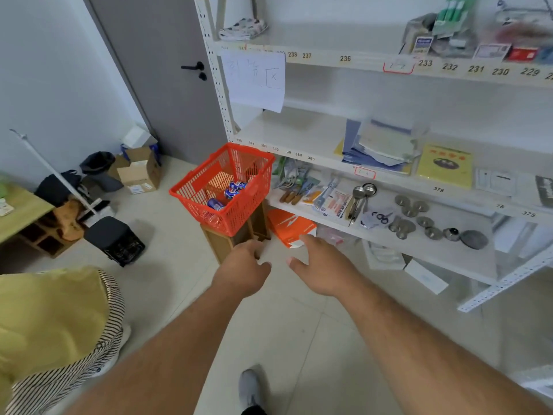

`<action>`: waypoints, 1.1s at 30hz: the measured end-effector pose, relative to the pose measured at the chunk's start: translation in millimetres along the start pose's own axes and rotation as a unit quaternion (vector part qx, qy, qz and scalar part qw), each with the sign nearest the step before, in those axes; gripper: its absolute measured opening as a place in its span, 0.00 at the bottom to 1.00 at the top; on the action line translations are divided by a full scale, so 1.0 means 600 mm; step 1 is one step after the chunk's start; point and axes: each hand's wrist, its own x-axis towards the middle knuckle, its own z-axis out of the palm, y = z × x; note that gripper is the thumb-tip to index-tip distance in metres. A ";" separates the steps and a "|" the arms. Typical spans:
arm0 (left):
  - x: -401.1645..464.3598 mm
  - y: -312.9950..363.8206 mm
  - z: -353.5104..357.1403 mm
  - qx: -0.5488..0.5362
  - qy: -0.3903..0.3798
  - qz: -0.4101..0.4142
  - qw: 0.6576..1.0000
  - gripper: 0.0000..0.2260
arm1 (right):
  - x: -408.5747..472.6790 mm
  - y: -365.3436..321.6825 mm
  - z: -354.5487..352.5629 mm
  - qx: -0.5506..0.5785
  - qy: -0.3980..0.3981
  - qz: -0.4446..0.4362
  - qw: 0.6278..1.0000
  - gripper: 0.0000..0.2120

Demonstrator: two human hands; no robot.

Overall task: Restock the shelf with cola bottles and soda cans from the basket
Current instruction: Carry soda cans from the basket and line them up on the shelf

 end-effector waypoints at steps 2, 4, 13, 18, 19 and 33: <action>0.049 -0.015 -0.024 0.001 0.000 0.004 1.000 0.24 | 0.054 -0.021 0.001 -0.003 -0.001 0.000 1.000 0.33; 0.101 -0.032 -0.053 -0.003 0.005 0.007 1.000 0.20 | 0.112 -0.048 0.004 -0.006 0.001 -0.004 1.000 0.32; 0.315 -0.132 -0.161 -0.064 0.000 -0.007 0.998 0.15 | 0.322 -0.169 0.018 -0.015 -0.021 0.000 1.000 0.30; 0.409 -0.147 -0.175 -0.101 -0.002 -0.020 0.995 0.18 | 0.424 -0.188 0.007 -0.023 -0.040 0.004 0.999 0.27; 0.424 -0.144 -0.177 -0.101 -0.004 -0.025 0.995 0.19 | 0.446 -0.189 0.005 -0.024 -0.043 0.001 0.999 0.27; 0.666 -0.116 -0.209 -0.101 -0.027 -0.129 0.986 0.21 | 0.755 -0.155 -0.036 0.020 -0.073 -0.020 0.997 0.18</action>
